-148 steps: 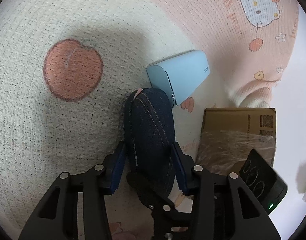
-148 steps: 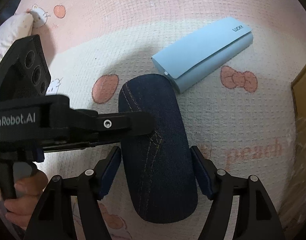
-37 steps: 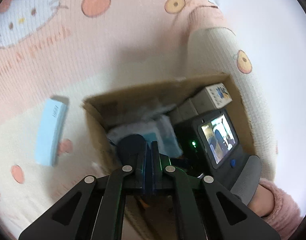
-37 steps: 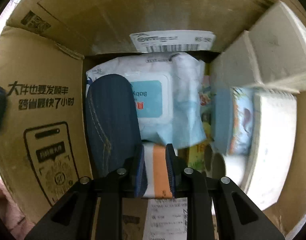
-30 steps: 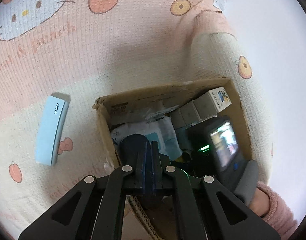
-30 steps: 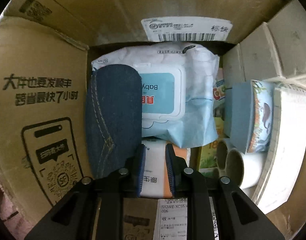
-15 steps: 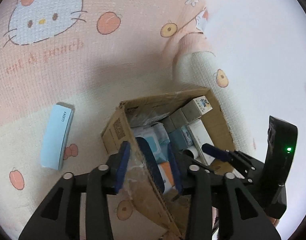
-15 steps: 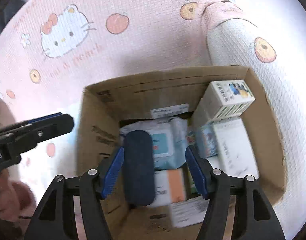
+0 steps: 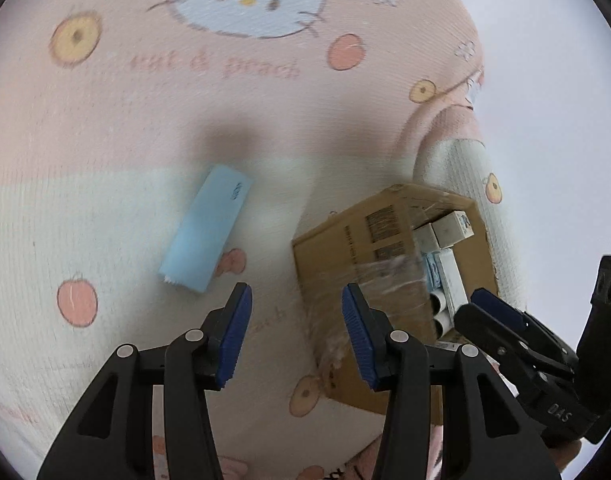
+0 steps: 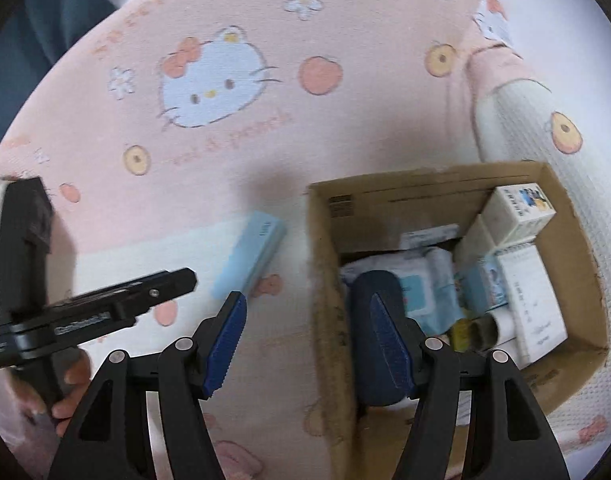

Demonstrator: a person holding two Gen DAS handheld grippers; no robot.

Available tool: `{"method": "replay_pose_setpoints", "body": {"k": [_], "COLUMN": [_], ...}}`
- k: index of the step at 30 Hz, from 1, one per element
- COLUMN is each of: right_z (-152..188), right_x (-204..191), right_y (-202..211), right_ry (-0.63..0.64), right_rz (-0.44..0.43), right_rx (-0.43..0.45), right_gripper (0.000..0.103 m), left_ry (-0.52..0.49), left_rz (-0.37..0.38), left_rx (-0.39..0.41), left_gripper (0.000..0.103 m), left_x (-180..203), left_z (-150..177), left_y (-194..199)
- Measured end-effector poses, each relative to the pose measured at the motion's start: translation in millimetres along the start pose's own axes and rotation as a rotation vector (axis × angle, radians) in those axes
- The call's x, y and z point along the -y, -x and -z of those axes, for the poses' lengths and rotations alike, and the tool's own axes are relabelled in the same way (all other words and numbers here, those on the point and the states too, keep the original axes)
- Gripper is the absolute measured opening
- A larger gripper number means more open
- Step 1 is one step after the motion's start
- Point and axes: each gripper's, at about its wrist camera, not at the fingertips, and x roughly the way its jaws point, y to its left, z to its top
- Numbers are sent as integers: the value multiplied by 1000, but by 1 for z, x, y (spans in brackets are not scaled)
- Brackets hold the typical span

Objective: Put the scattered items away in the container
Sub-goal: 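Move both grippers from the box to the light blue LUCKY case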

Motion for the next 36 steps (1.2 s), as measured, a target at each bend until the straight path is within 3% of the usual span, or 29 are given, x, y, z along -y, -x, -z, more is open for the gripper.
{"method": "replay_pose_setpoints", "body": {"k": [3, 9, 14, 17, 20, 21, 23, 24, 27, 36], "right_z": [7, 11, 8, 10, 13, 14, 18, 19, 24, 39], "right_x": [-15, -45, -57, -71, -82, -84, -86, -87, -87, -77], "right_y": [-5, -33, -69, -93, -115, -121, -142, -149, -176, -237], "right_ry": [4, 51, 33, 69, 100, 109, 130, 139, 167, 161], "right_rz": [-1, 14, 40, 87, 99, 105, 139, 151, 184, 151], "right_rx": [-16, -51, -90, -104, -96, -99, -122, -130, -155, -181], "right_gripper": [64, 64, 64, 64, 64, 62, 33, 28, 25, 25], "left_ry": [19, -23, -1, 16, 47, 53, 76, 87, 112, 130], "left_rz": [-2, -78, -90, -90, -126, -123, -116, -109, -98, -79], "left_rx": [-5, 22, 26, 36, 1, -7, -11, -18, -22, -64], "left_gripper": [51, 51, 50, 30, 20, 18, 18, 18, 18, 15], "left_x": [-19, -47, -77, -98, -120, -126, -136, -141, -148, -156], "left_z": [5, 2, -6, -9, -12, -12, -13, -14, -15, -20], "left_y": [1, -2, -25, -42, -65, -72, -81, -87, -96, -121]}}
